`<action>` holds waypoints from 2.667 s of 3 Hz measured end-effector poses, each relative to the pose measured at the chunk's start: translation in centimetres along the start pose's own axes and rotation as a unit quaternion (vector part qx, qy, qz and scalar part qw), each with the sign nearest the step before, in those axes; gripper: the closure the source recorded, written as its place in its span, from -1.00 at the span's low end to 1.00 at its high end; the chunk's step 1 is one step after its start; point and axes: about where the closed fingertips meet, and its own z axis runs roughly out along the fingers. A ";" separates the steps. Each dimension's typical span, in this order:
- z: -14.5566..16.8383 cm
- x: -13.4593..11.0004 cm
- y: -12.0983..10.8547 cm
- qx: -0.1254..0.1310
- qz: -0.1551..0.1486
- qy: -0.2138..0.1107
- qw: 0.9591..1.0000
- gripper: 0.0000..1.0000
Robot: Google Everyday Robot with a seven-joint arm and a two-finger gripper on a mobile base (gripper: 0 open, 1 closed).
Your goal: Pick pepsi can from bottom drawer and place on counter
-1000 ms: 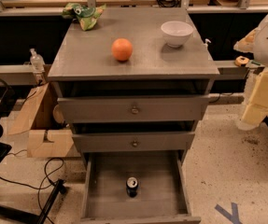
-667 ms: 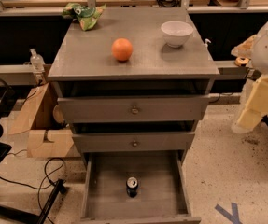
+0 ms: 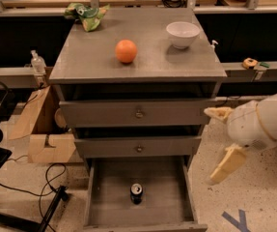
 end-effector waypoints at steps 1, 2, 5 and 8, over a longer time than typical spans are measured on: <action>8.5 1.7 -1.3 0.024 -0.015 -0.123 0.992 -1.00; 13.2 2.9 -2.2 0.041 -0.047 -0.167 0.984 -1.00; 24.3 6.7 -1.9 0.051 -0.078 -0.242 0.966 -1.00; 42.1 17.2 -2.6 0.004 -0.033 -0.294 0.955 -1.00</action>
Offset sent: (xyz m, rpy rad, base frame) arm 0.0691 0.0479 -0.1562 0.3573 -0.2834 0.0940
